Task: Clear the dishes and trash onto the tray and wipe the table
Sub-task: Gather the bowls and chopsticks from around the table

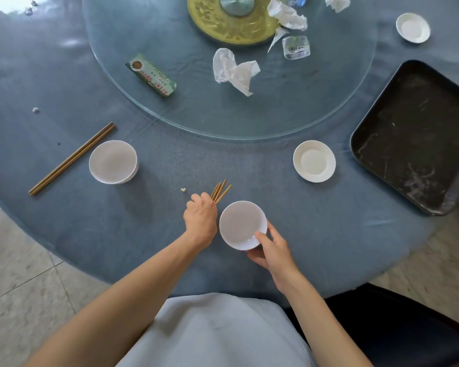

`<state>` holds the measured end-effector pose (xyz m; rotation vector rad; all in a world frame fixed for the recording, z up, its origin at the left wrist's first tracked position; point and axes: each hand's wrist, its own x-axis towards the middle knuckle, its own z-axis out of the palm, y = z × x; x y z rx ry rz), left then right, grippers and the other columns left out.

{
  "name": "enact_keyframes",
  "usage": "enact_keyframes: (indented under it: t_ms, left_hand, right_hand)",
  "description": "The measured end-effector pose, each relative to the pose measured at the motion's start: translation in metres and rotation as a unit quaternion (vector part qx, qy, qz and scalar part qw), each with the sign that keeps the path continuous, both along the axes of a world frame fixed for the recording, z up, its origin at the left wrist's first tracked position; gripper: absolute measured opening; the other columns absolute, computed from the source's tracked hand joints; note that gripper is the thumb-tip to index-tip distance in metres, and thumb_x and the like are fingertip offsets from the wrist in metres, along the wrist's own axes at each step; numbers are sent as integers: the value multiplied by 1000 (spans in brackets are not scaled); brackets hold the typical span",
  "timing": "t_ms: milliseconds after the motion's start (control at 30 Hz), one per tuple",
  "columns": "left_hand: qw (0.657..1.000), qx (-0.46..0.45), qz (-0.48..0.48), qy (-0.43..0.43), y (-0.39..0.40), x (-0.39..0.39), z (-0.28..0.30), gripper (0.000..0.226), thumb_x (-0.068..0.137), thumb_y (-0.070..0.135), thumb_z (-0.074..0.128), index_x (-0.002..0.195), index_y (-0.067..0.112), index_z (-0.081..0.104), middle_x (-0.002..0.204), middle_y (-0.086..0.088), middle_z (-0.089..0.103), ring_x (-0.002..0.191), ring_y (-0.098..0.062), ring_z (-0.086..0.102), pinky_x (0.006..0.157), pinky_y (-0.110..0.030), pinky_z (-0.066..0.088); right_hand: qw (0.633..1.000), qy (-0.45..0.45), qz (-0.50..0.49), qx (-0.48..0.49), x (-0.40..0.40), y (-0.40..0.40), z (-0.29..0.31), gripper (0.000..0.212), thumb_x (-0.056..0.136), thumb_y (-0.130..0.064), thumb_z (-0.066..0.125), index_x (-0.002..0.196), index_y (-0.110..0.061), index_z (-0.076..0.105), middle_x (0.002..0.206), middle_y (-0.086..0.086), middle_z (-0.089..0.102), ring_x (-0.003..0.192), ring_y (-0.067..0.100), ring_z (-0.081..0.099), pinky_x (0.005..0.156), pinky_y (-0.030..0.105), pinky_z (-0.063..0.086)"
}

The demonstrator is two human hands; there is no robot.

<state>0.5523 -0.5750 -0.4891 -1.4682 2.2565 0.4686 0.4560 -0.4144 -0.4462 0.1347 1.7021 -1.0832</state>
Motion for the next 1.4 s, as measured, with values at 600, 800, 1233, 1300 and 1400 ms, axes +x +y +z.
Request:
enact_keyframes:
  t_ms: [600, 800, 1233, 1300, 1400]
  left_hand:
    - [997, -10, 46, 59, 12, 37, -13, 22, 94, -5, 44, 114, 4, 46, 121, -15, 47, 105, -32, 53, 73, -37, 51]
    - [982, 105, 58, 146, -6, 57, 13, 5, 104, 9, 37, 101, 5, 37, 106, -14, 32, 74, -41, 51, 67, -41, 36]
    - [819, 184, 291, 460, -146, 181, 111, 21, 110, 13, 34, 108, 6, 53, 80, -4, 53, 54, -15, 52, 52, -25, 46]
    - [807, 170, 303, 477, -181, 203, 113, 20, 110, 13, 36, 111, 7, 54, 85, -4, 58, 53, -9, 58, 52, -21, 50]
    - [805, 158, 311, 479, -230, 229, 104, 17, 109, 13, 40, 110, 8, 56, 91, -7, 59, 60, -8, 61, 56, -22, 55]
  right_hand:
    - [998, -15, -58, -32, 18, 3, -4, 42, 101, -11, 56, 137, -31, 61, 129, 6, 66, 111, 26, 70, 78, 35, 64]
    - [996, -12, -63, -57, 22, 2, 2, 45, 97, -3, 53, 135, -27, 63, 130, 7, 67, 109, 24, 71, 82, 36, 64]
    - [993, -13, 22, -114, 67, -105, 46, 40, 98, -7, 53, 122, -32, 72, 119, 0, 75, 107, 20, 74, 80, 30, 62]
    - [992, -13, 32, -122, 83, -135, 51, 39, 99, -8, 53, 123, -32, 72, 119, 0, 75, 108, 20, 74, 81, 30, 62]
    - [990, -9, 37, -134, 108, -179, 56, 40, 99, -6, 51, 122, -31, 72, 121, 0, 73, 108, 17, 71, 82, 31, 63]
